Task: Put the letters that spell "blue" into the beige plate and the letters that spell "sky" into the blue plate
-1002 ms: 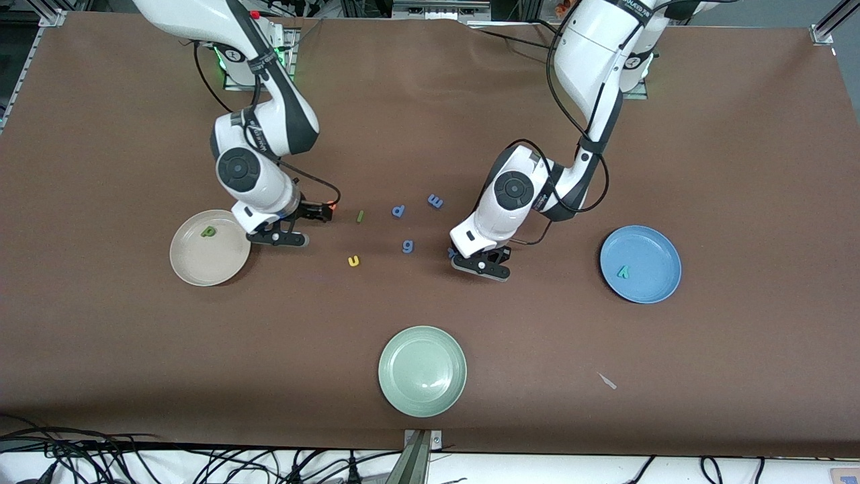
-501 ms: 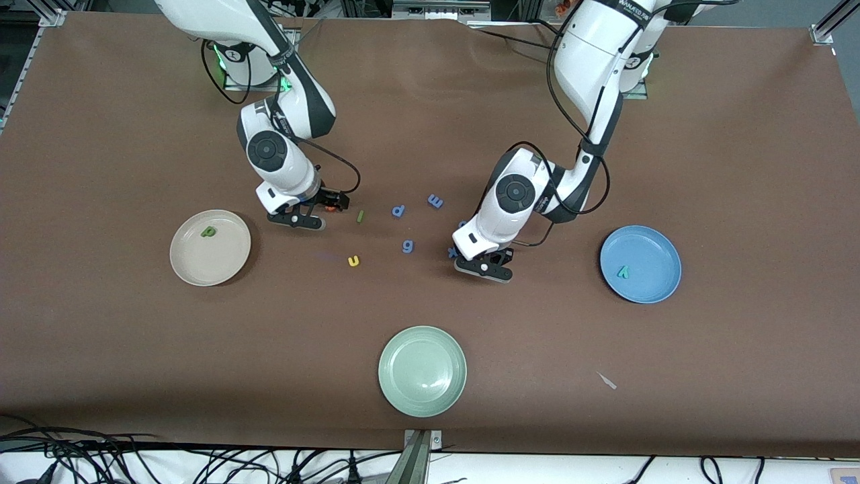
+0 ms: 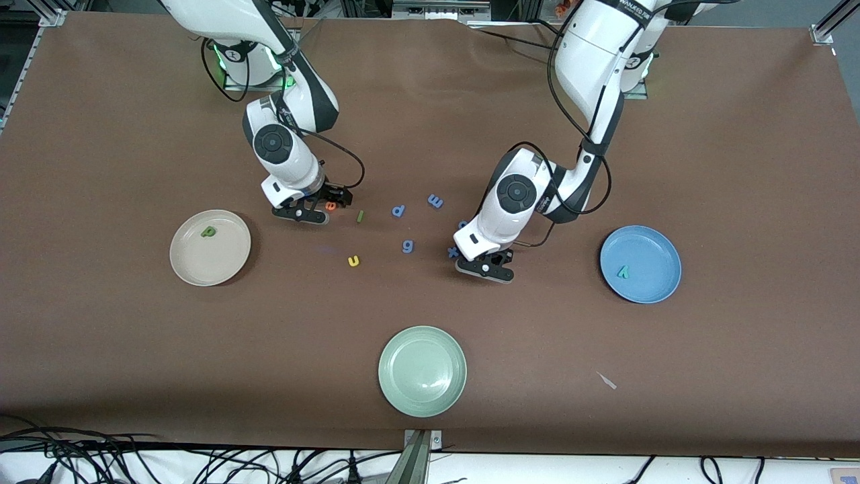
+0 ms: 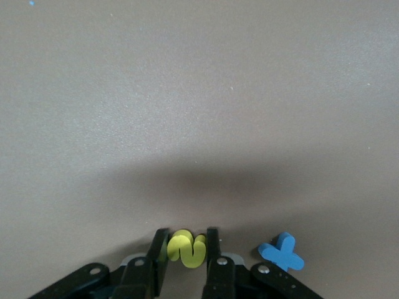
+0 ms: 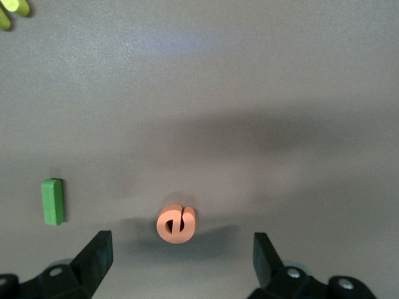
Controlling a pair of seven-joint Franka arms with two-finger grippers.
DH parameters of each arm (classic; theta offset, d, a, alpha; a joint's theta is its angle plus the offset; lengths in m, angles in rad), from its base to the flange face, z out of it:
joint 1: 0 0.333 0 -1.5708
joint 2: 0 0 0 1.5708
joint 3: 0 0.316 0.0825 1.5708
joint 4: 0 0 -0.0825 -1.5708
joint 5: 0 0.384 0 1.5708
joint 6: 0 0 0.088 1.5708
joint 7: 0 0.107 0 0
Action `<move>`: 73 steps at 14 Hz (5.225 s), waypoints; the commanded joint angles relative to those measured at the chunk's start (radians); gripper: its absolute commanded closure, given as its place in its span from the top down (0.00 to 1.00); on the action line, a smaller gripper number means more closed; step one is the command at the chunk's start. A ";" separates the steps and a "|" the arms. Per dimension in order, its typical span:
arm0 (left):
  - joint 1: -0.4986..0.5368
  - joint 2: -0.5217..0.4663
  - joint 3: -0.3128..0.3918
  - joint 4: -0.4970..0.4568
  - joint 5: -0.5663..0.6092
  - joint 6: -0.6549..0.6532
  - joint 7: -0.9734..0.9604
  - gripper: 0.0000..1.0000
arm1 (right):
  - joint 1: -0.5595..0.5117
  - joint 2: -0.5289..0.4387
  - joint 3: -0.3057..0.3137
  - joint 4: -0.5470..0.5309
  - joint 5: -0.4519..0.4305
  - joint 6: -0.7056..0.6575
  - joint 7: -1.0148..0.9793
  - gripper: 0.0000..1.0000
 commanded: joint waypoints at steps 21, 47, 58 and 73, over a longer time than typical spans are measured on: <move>0.530 -0.318 0.112 -0.316 0.148 -0.208 1.041 0.54 | 0.005 -0.026 -0.043 0.010 0.007 0.017 -0.065 0.15; -0.095 -0.100 0.037 -0.132 0.027 -0.085 0.280 0.78 | 0.176 0.042 -0.318 0.313 0.013 -0.376 -0.079 1.00; -0.094 -0.078 0.037 -0.138 0.028 -0.062 0.280 0.35 | 0.235 0.141 -0.129 0.291 0.013 -0.180 0.319 1.00; 0.562 -0.351 -0.101 -0.302 0.083 -0.211 0.818 0.19 | 0.235 0.152 -0.110 0.232 0.013 -0.096 0.335 0.12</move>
